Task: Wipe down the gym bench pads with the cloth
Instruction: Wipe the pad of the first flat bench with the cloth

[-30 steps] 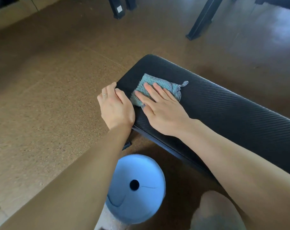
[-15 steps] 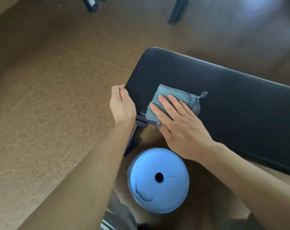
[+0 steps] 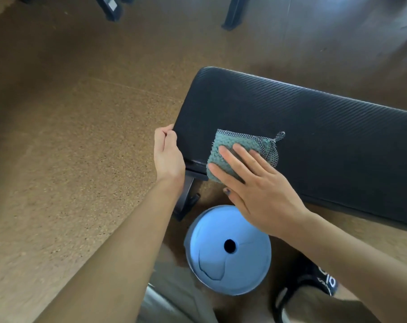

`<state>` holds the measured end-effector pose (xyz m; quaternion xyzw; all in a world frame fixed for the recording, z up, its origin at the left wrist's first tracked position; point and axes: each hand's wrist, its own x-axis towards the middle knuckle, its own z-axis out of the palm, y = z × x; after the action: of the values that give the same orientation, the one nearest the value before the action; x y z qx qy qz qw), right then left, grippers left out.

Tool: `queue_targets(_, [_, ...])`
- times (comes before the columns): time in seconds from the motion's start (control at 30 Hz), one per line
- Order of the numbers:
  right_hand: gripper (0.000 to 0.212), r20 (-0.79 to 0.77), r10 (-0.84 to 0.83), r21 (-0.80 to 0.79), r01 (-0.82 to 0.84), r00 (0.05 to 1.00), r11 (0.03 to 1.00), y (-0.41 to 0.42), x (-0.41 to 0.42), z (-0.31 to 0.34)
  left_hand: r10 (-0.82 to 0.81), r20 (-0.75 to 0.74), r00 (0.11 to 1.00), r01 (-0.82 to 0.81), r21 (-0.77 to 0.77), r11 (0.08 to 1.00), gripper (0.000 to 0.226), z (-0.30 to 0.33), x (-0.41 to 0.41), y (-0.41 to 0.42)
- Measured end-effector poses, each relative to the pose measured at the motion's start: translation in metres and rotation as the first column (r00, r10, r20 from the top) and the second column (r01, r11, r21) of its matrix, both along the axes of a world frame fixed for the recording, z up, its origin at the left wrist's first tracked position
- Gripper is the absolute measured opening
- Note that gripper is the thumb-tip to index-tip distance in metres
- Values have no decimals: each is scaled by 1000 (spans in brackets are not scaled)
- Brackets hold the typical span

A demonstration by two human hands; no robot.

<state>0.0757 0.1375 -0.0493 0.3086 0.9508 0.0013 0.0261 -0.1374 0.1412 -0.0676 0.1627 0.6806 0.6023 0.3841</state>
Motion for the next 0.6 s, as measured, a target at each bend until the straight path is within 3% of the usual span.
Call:
queue_targets(0.17, [60,18,140,37,-140,990,989,27,-46,4,-49,30,998,51,-68,996,22,5,-9,2])
queue_targets(0.27, [59,-13,133,53,-132,991,990,28,-69,0,-86,90,992,93,-75,993,25,11,-14,-1])
queue_targets(0.47, [66,62,243,124,-249,968,960,22,-17,-6,-106,28,994,108,-92,990,24,11,-13,-2])
queue_targets(0.6, [54,46,258,134,-262,965,956,21,7,-7,-69,-21,997,66,-112,992,20,7,-6,1])
